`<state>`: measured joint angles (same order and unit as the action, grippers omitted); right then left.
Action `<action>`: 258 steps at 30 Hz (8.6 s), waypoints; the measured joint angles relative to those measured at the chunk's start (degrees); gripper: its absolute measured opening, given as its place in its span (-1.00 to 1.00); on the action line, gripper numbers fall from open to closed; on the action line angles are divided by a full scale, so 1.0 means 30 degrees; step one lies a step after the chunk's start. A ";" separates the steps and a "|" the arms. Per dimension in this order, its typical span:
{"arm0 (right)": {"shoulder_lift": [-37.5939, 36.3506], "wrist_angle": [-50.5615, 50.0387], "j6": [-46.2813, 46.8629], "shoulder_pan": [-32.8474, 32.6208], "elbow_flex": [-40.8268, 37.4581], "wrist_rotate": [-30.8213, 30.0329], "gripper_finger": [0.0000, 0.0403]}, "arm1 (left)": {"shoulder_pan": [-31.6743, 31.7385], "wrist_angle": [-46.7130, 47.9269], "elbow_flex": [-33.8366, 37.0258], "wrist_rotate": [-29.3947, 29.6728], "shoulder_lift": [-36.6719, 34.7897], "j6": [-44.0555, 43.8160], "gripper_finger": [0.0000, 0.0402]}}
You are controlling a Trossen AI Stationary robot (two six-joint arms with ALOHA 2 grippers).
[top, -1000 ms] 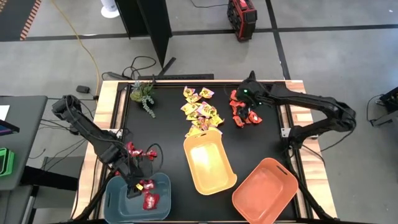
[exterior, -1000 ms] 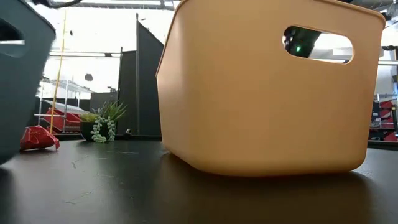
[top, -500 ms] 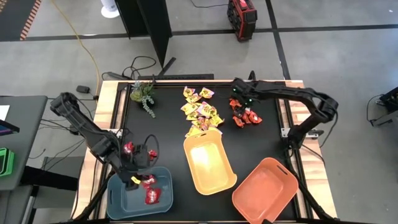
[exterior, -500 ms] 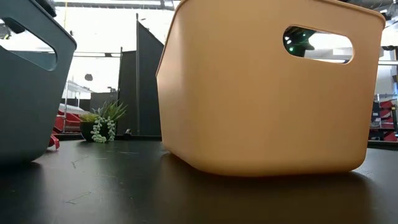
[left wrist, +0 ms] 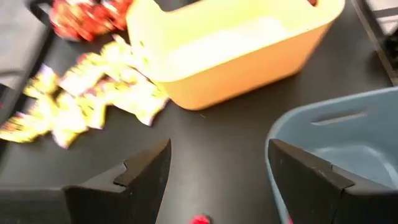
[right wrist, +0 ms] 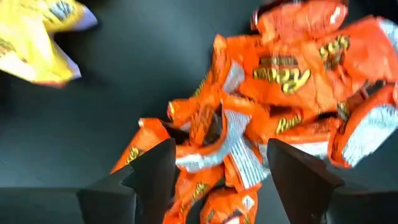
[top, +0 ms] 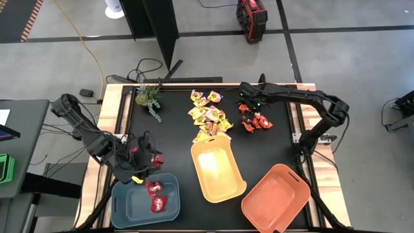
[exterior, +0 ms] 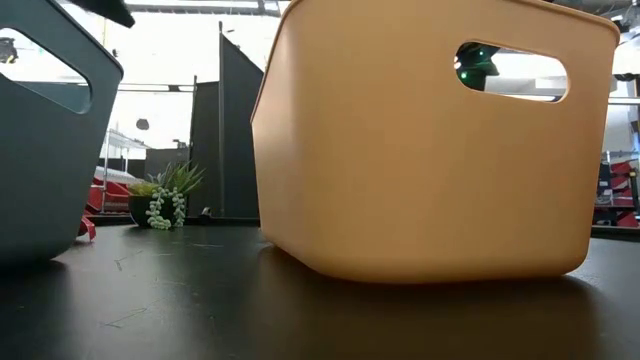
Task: Sort candy
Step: Put the orange chocolate into the orange bin, then put the yellow candy into the yellow bin
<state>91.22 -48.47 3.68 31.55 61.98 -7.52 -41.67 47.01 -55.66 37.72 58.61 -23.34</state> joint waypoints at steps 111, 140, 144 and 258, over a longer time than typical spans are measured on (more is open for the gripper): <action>0.1321 -0.9850 2.4567 -2.9772 0.5814 -0.2451 0.37 | 1.8236 -0.6005 -0.0563 -0.7394 0.3326 0.3784 0.78; 0.0722 -0.9845 1.9030 -2.4327 0.5814 -0.2597 0.49 | 2.9675 0.0070 -1.7064 -1.7201 2.3078 0.7769 0.67; 0.0286 -0.9863 1.9050 -2.4327 0.5814 -0.2599 0.49 | 2.9496 -0.0075 -1.7064 -1.7345 2.2946 0.7518 0.67; 1.3143 -0.9027 0.6749 -0.2171 2.3835 0.4040 0.49 | 2.8174 -0.1277 -1.2947 -1.8025 0.6542 1.1390 0.10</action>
<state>130.65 -75.55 23.93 25.04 133.48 4.60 42.85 43.18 -94.50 -16.36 78.24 10.83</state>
